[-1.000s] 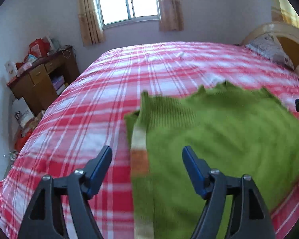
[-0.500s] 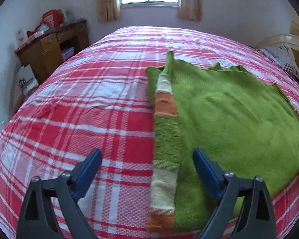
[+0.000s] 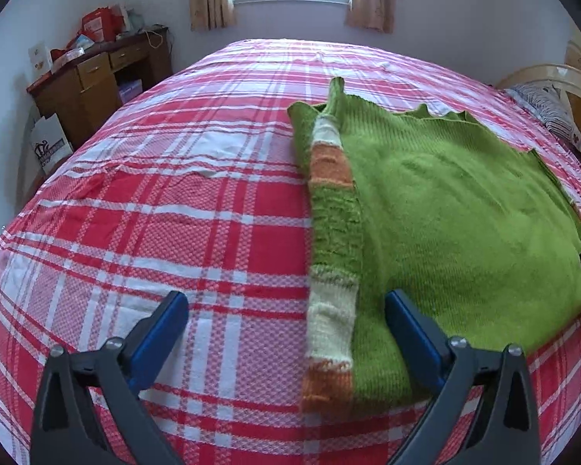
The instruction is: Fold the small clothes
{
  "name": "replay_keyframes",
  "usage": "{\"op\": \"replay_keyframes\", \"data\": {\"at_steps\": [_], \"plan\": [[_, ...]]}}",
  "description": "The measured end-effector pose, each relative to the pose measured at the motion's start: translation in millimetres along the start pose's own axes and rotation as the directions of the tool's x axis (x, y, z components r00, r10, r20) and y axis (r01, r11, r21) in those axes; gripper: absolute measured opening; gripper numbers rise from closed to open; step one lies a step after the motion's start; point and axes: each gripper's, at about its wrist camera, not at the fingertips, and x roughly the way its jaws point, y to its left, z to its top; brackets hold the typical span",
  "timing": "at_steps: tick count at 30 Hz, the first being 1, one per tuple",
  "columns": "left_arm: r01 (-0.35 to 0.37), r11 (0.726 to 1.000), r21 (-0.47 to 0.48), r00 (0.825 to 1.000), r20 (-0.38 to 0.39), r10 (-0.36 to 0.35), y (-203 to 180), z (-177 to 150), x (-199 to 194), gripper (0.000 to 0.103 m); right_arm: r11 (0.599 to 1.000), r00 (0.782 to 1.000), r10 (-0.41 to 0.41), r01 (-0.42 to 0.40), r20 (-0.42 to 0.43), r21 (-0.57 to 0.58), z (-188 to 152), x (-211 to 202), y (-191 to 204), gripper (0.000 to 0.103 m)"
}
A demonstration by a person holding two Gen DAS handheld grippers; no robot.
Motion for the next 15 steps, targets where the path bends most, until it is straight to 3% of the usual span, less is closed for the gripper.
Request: {"op": "replay_keyframes", "data": {"at_steps": [4,7,9,10,12,15], "plan": [[0.012,1.0,-0.011,1.0,0.0,-0.012,3,0,0,0.103,0.996,0.997,-0.078,0.079,0.004,-0.029,13,-9,13,0.053],[0.013,1.0,-0.011,1.0,0.003,-0.013,3,-1,-1,0.103,0.999,0.997,0.002,0.001,0.08,-0.038,33,-20,38,0.053],[0.014,1.0,-0.012,1.0,0.001,-0.014,3,-1,-1,0.103,0.996,0.997,0.059,-0.055,0.056,-0.075,44,-11,62,0.053],[0.015,1.0,-0.013,1.0,0.003,-0.015,3,-1,-1,0.103,0.993,0.997,0.074,-0.073,0.004,-0.094,50,5,76,0.053],[0.02,1.0,-0.017,1.0,0.008,-0.02,3,-1,-1,0.103,0.995,0.995,0.031,-0.04,-0.095,-0.094,55,39,88,0.053],[0.039,0.998,-0.039,0.999,0.024,-0.038,8,-2,-5,0.103,0.998,0.999,-0.003,0.0,-0.044,-0.058,65,56,83,0.058]]}}
